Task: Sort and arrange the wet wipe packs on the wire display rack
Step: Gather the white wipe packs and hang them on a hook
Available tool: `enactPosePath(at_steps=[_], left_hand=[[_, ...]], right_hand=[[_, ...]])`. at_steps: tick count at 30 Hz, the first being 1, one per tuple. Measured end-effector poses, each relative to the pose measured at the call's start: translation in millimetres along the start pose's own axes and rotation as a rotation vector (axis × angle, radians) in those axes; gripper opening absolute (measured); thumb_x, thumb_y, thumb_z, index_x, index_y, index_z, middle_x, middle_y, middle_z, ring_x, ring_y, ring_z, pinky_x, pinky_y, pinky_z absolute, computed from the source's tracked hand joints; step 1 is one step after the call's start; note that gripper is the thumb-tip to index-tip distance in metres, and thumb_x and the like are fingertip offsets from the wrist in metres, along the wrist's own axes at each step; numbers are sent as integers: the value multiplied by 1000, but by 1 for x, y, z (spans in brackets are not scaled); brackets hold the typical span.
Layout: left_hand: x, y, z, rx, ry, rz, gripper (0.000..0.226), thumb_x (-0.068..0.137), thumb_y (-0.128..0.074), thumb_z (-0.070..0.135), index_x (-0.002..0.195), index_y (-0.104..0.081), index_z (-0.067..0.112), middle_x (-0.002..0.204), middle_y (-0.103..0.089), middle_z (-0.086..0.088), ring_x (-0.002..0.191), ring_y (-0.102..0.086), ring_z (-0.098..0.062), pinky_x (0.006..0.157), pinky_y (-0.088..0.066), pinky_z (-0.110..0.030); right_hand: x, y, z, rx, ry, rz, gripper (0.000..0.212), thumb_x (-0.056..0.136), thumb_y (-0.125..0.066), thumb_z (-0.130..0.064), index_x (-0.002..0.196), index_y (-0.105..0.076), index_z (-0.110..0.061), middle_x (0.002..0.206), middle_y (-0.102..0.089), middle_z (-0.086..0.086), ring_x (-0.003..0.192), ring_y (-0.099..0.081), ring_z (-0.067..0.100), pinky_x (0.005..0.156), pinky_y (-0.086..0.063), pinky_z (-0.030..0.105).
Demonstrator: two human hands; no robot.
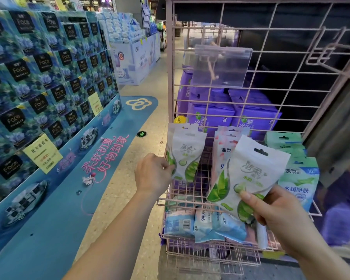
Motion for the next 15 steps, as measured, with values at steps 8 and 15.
enactPosePath(at_steps=[8, 15], left_hand=[[-1, -1, 1, 57, 43, -6, 41, 84, -64, 40, 50, -63, 16, 64, -51, 2, 70, -52, -25, 57, -39, -30], [-10, 8, -9, -326, 148, -72, 16, 80, -67, 30, 91, -60, 20, 94, -60, 5, 86, -56, -21, 66, -39, -30]], right_hand=[[24, -34, -4, -320, 79, -76, 25, 82, -73, -14, 102, -62, -26, 94, -76, -14, 83, -71, -1, 69, -56, 21], [55, -79, 5, -654, 63, -155, 25, 87, -65, -33, 105, -49, -34, 101, -65, -16, 92, -62, 8, 73, -52, 24]])
Point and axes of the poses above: each hand's wrist, its own x-axis towards the middle knuckle, its own y-axis out of the back of the hand, z = x × y, the point moved 4 cm from there along x, towards the middle knuckle
